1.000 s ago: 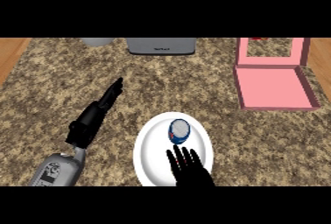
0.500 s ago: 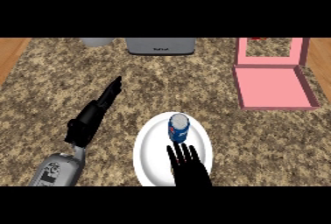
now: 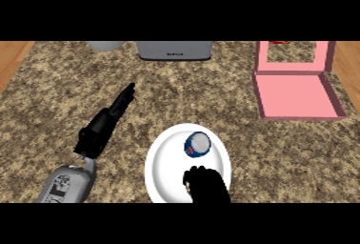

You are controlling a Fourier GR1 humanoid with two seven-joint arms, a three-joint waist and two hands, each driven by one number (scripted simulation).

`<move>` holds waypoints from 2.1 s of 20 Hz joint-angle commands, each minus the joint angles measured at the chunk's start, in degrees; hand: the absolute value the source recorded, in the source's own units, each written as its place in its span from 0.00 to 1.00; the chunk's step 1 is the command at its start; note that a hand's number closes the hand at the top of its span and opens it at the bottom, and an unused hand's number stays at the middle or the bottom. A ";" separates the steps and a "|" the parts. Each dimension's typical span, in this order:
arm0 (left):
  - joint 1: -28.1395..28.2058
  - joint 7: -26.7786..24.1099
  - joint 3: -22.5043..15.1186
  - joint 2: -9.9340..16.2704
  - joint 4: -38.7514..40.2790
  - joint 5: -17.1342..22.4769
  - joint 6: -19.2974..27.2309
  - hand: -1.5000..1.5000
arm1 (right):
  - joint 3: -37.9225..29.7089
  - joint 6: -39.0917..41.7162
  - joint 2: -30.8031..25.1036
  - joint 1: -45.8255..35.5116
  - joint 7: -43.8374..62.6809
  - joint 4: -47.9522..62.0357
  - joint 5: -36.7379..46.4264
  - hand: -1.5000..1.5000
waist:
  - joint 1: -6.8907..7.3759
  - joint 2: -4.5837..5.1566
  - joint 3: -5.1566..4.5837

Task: Pick the cupcake from the plate and place it in the cardboard box

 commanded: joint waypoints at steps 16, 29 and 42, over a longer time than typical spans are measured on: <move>0.55 -0.12 2.42 -0.13 -0.61 -0.15 -1.93 0.50 | -28.95 -14.90 -33.33 3.60 -33.99 -7.23 -9.75 1.00 | -0.76 0.23 0.10; 1.02 2.18 4.08 0.67 -2.95 0.57 -3.83 0.50 | -47.00 -6.63 -39.90 17.79 -34.81 -42.61 -30.87 1.00 | -1.39 0.06 0.07; 0.53 0.14 3.64 -1.21 -0.97 -2.20 -3.85 0.50 | -67.46 4.64 -39.11 7.90 -19.59 -44.75 -46.33 1.00 | 0.05 0.40 0.07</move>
